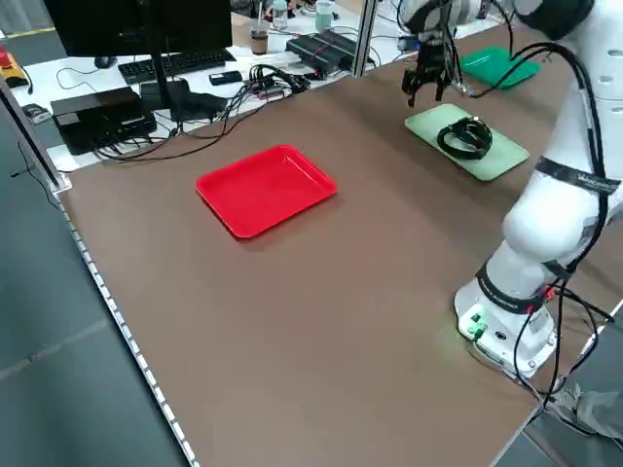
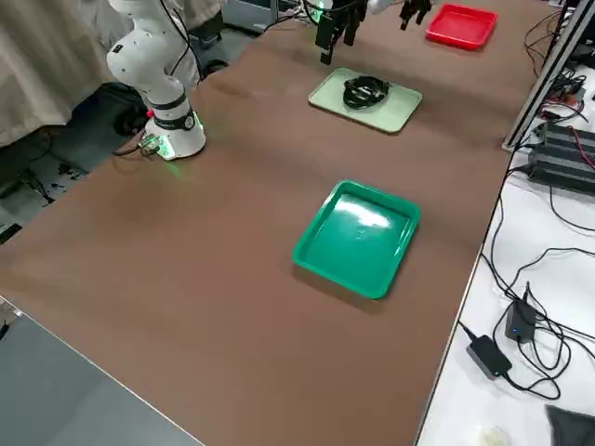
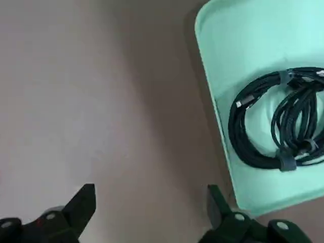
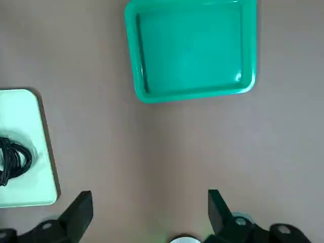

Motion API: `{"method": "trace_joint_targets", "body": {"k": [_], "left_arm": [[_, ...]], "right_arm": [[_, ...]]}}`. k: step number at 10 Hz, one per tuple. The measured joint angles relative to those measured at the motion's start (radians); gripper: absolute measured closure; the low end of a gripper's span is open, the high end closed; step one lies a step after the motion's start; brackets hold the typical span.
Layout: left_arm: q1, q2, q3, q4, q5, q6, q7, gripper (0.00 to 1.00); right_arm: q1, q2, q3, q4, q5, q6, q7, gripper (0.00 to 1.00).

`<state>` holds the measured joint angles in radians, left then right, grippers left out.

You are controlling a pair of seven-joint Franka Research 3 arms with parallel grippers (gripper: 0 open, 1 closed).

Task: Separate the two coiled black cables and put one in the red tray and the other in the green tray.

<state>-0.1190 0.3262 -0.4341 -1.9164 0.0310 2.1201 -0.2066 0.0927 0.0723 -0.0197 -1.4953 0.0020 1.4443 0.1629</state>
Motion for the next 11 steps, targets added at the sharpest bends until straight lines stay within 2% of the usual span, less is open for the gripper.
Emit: {"method": "trace_joint_targets", "body": {"k": [4,7,10,11], "left_arm": [[-0.052,0.108,-0.003,0.0,0.022,0.148,-0.067,0.0],[-0.14,0.204,-0.004,0.002,0.155,0.279,-0.231,0.02],[-0.167,0.311,-0.004,0.06,0.191,0.311,-0.238,0.03],[-0.173,0.34,-0.004,0.085,0.201,0.312,-0.238,0.07]], "right_arm": [[0.0,0.001,0.0,0.0,0.0,0.0,0.0,0.0],[0.0,0.006,-0.002,0.0,0.0,0.0,0.0,0.0],[0.0,0.009,-0.002,0.0,0.0,0.0,0.0,0.0],[0.0,0.009,-0.002,0.0,0.0,0.0,0.0,0.0]]}}
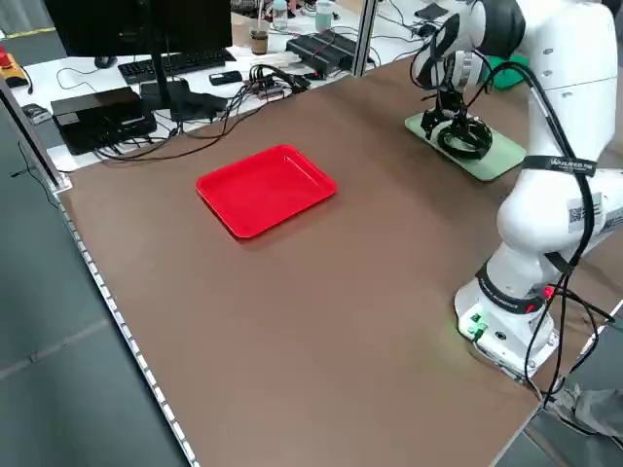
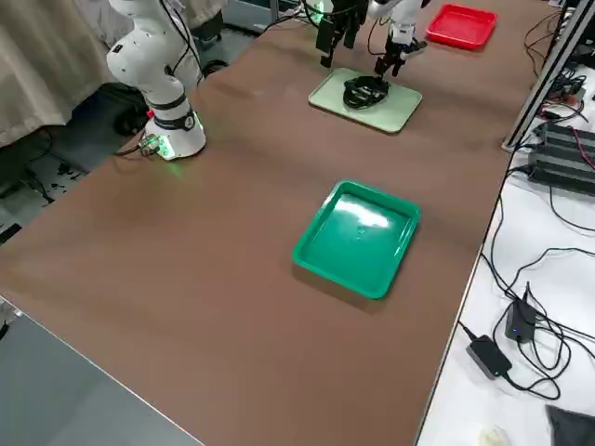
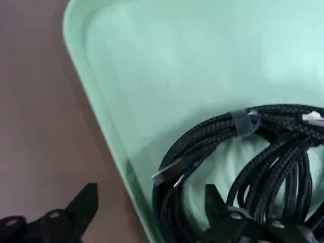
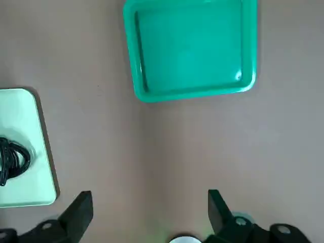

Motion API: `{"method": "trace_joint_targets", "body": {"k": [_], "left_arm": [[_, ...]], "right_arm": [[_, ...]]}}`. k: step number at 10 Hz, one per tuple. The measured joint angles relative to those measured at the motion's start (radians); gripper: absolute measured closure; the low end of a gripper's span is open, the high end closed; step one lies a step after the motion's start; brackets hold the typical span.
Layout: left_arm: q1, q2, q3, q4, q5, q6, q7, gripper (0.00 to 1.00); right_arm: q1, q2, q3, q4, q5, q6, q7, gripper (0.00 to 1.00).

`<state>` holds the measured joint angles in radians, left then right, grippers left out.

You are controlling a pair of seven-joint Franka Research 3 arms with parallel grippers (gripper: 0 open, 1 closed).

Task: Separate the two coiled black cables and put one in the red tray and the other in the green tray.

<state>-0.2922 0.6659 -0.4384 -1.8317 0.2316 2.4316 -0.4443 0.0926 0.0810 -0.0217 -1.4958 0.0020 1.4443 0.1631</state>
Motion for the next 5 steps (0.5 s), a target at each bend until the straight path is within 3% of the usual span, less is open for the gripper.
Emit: {"method": "trace_joint_targets", "body": {"k": [1,5], "left_arm": [[-0.004,0.017,0.0,0.013,0.003,0.0,0.0,0.16],[-0.015,0.029,0.001,0.028,0.039,-0.005,0.0,0.32]], "right_arm": [[0.0,0.0,0.0,0.0,0.0,0.0,0.0,0.0],[0.0,0.001,-0.001,0.0,0.0,0.0,0.0,0.0]]}}
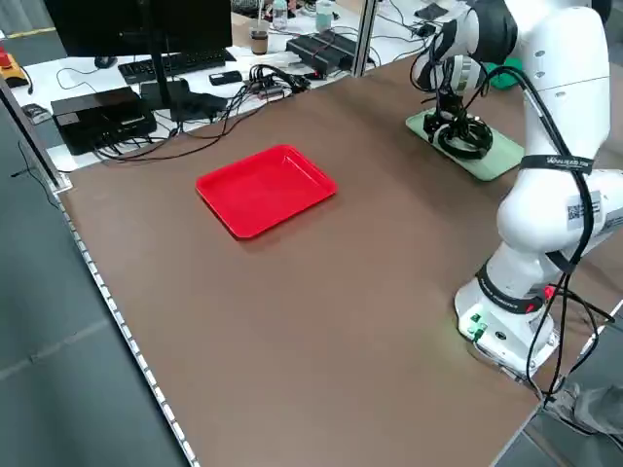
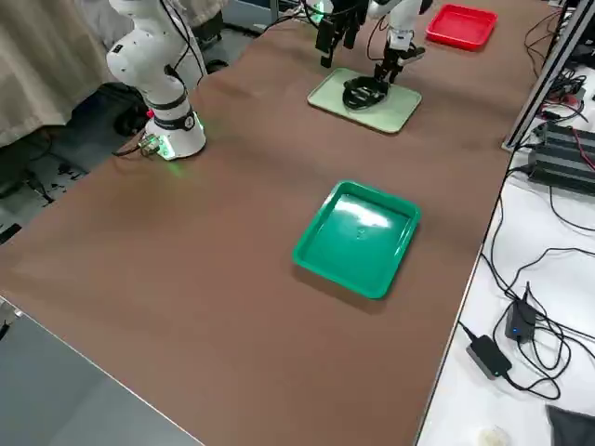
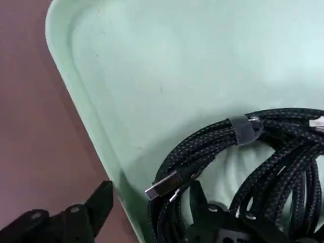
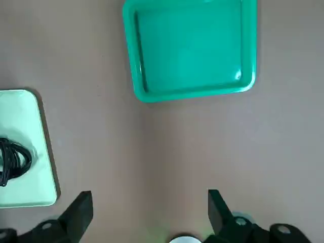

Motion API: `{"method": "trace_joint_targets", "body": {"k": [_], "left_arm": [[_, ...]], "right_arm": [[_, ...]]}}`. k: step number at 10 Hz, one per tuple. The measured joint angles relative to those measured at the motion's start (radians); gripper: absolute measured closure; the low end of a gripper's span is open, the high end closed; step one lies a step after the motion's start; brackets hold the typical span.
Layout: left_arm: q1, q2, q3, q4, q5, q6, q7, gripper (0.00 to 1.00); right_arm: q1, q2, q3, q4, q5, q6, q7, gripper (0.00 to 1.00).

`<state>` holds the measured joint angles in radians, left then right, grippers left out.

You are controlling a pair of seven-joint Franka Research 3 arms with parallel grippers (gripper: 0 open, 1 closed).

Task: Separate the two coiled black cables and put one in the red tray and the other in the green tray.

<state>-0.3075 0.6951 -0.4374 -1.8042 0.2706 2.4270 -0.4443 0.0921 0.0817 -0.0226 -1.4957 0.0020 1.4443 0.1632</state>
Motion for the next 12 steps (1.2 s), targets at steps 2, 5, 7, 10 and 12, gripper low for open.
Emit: {"method": "trace_joint_targets", "body": {"k": [2,5,7,10,12], "left_arm": [[-0.001,0.0,0.0,0.005,0.005,-0.013,0.0,0.32],[-0.001,-0.017,-0.002,0.031,0.008,-0.099,0.002,0.31],[-0.008,-0.02,-0.002,0.045,0.008,-0.109,0.002,0.32],[-0.031,0.006,-0.002,0.054,0.03,-0.107,-0.001,0.33],[-0.042,0.024,-0.002,0.065,0.031,-0.099,-0.001,0.36]], "right_arm": [[0.0,0.0,0.0,0.0,0.0,0.0,0.0,0.0],[0.0,0.0,0.0,0.0,0.0,0.0,0.0,0.0],[0.0,0.001,0.0,0.0,0.0,0.0,0.0,0.0],[0.0,0.001,0.0,0.0,0.0,0.0,0.0,0.0],[0.0,0.001,0.0,0.0,0.0,0.0,0.0,0.0]]}}
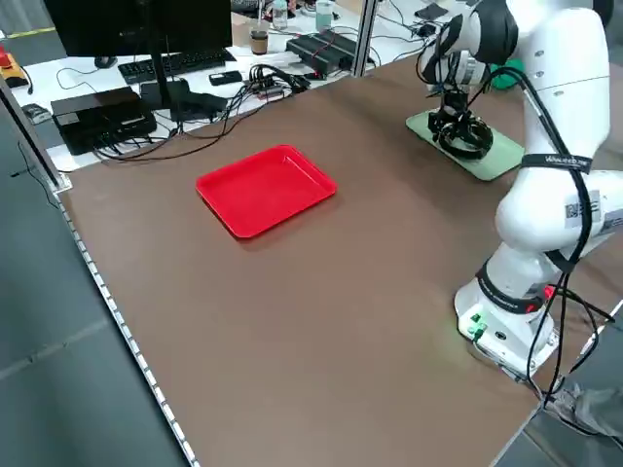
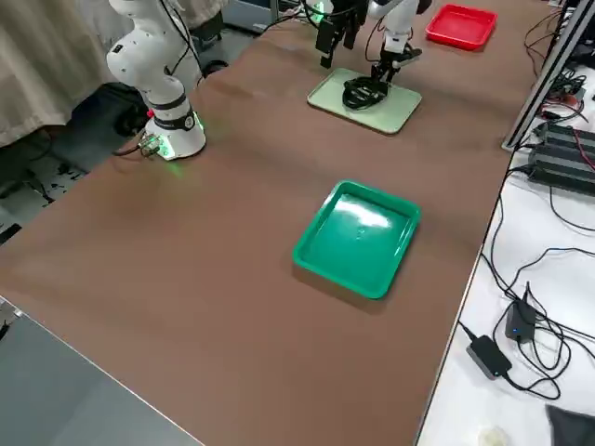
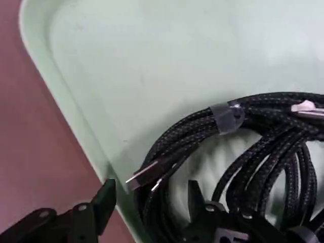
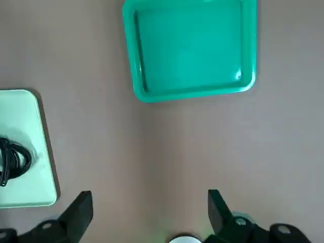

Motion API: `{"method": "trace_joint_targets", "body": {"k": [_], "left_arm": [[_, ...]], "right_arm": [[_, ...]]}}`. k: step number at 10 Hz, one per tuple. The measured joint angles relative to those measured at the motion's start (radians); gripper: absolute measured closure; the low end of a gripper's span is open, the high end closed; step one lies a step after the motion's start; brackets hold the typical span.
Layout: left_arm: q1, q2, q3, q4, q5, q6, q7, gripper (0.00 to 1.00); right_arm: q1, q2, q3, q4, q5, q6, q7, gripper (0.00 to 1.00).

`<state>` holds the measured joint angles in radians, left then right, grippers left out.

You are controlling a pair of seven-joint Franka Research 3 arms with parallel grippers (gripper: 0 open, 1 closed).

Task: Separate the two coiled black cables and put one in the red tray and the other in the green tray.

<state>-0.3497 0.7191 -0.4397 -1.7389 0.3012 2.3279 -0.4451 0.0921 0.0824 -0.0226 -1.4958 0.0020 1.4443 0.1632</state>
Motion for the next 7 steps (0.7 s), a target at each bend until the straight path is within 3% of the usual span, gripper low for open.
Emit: {"method": "trace_joint_targets", "body": {"k": [5,7], "left_arm": [[-0.002,0.027,0.003,0.009,0.003,0.023,-0.004,0.5],[0.004,0.026,0.003,0.009,0.004,0.021,-0.008,0.61]], "right_arm": [[0.006,0.013,0.005,-0.002,0.01,0.0,-0.003,0.0],[0.029,0.026,0.008,-0.012,0.117,-0.008,-0.003,0.0]]}}
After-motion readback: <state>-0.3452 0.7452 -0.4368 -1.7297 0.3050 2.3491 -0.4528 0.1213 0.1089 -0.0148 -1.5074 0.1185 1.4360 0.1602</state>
